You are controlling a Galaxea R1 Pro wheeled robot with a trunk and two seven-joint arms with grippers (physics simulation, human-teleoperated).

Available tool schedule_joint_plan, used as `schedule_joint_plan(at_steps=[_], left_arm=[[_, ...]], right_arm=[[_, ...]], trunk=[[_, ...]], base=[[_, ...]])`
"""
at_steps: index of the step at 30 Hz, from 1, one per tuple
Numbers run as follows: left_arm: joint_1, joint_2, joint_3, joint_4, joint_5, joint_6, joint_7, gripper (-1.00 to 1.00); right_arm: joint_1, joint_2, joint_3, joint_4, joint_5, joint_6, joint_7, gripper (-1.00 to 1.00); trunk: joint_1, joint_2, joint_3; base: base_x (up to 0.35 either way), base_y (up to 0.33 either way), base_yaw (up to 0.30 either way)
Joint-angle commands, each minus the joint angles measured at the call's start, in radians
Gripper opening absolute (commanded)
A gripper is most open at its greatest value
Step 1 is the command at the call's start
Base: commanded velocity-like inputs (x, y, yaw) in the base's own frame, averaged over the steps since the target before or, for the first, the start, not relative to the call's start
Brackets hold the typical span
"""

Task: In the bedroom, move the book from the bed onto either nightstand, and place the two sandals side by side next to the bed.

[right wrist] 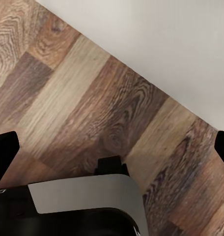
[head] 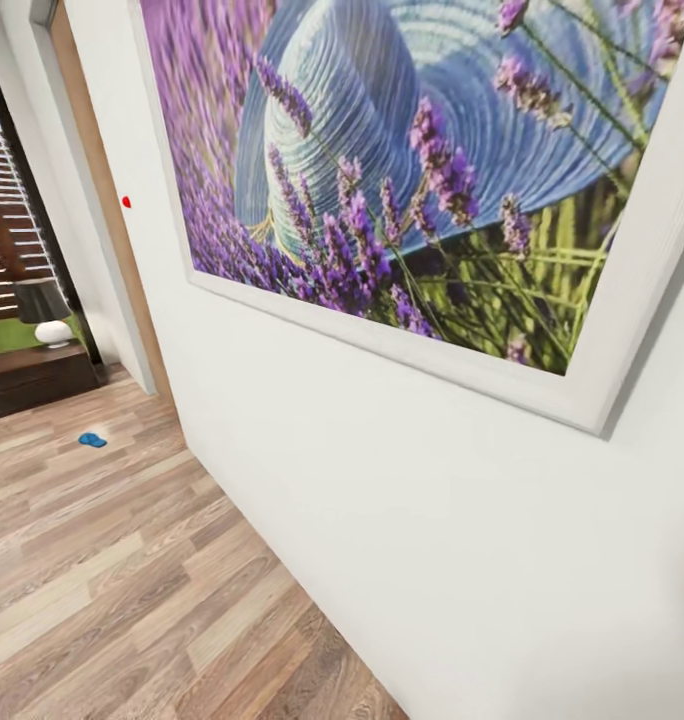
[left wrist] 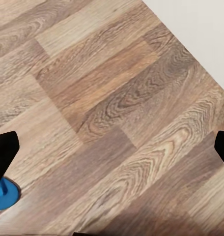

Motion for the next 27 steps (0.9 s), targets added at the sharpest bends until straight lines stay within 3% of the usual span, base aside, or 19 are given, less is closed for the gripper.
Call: schedule_joint_plan(at_steps=[1,27], left_arm=[[-0.001,0.0,-0.002,0.001,0.01,-0.003,0.0,1.0],[-0.001,0.0,-0.002,0.001,0.01,-0.003,0.0,1.0]], right_arm=[[0.0,0.001,-0.004,0.0,0.0,-0.003,0.002,1.0],[0.0,0.001,-0.004,0.001,0.0,-0.003,0.002,1.0]], trunk=[[0.0,0.0,-0.001],[0.0,0.0,-0.001]], base=[[0.0,0.0,0.28],[0.072,0.0,0.28]])
